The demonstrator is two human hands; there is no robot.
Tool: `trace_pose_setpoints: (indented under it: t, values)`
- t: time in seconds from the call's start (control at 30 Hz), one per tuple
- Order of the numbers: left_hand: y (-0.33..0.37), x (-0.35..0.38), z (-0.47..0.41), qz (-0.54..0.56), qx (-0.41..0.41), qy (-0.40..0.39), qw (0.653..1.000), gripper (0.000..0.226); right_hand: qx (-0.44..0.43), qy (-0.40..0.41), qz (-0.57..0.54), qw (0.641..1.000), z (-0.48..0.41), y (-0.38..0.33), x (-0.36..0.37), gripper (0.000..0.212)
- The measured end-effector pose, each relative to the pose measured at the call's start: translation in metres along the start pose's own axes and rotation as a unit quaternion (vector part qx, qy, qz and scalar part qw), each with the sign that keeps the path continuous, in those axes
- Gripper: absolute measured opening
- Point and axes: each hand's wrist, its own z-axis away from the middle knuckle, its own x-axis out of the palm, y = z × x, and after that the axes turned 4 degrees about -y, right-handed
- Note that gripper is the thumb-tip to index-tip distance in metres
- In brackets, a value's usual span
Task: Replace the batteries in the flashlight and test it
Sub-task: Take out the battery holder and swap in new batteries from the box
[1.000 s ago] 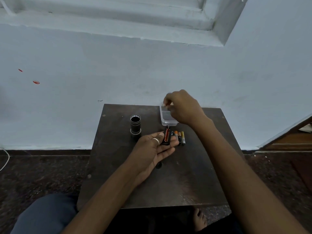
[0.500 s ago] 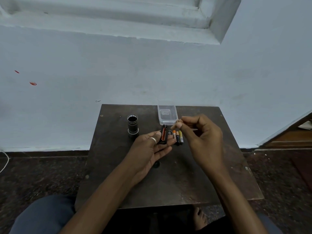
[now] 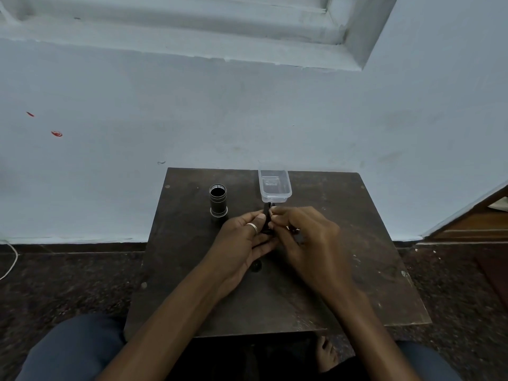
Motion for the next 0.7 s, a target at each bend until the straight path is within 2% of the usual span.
trace_pose_setpoints:
  t: [0.23,0.43,0.7]
  values:
    - [0.004,0.001,0.002,-0.014,0.006,0.002,1.000,0.030,0.032,-0.015,-0.043,0.998,-0.004,0.000,-0.003,0.014]
    - [0.007,0.003,0.004,0.002,0.007,-0.009,1.000,0.028,0.191,-0.086,-0.110,0.972,-0.010,0.001,-0.008,0.059]
    - [0.006,0.004,0.006,-0.050,0.006,-0.011,0.999,0.024,0.201,-0.125,-0.134,0.962,-0.010,0.000,-0.012,0.064]
